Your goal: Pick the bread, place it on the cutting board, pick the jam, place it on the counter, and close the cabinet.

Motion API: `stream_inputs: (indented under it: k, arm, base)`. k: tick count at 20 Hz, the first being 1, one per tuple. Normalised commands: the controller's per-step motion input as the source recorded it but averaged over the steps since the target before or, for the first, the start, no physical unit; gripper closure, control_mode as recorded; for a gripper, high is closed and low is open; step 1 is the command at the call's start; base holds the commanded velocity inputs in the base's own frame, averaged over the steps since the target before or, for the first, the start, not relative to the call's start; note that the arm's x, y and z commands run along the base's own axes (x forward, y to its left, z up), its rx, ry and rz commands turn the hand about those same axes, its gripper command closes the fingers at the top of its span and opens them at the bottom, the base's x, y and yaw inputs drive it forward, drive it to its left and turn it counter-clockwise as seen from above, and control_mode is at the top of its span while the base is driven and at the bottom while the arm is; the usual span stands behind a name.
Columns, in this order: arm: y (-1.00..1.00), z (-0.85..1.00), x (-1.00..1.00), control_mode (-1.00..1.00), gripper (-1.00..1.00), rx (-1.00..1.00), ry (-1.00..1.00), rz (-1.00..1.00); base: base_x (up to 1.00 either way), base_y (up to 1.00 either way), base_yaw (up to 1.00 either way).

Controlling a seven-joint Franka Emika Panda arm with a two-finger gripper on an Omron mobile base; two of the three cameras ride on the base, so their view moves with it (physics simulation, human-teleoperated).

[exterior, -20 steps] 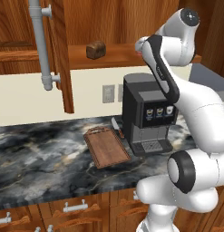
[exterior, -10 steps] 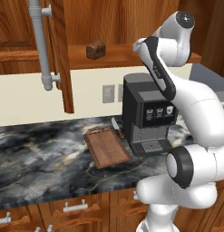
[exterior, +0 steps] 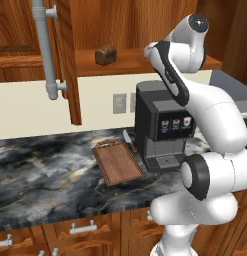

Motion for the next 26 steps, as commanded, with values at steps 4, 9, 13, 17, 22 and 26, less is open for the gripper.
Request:
stream_inputs:
  k: [4, 9, 13, 17, 22, 26]
  arm:
    - [0.0, 0.0, 0.26, -1.0, -1.0, 0.0, 0.0, 0.0]
    - [0.0, 0.0, 0.23, -1.0, -1.0, 0.0, 0.0, 0.0]
    - [0.0, 0.0, 0.24, -1.0, -1.0, 0.0, 0.0, 0.0]
    - [0.0, 0.0, 0.16, -1.0, -1.0, 0.0, 0.0, 0.0]
    - [0.0, 0.0, 0.12, -1.0, -1.0, 0.0, 0.0, 0.0]
    - [0.0, -0.03, 0.07, -1.0, -1.0, 0.0, 0.0, 0.0]
  base:
    - [0.0, 0.0, 0.0]
    - [0.0, 0.0, 0.0]
    - [0.0, 0.0, 0.0]
    - [0.0, 0.0, 0.0]
    - [0.0, 0.0, 0.0]
    - [0.0, 0.0, 0.0]
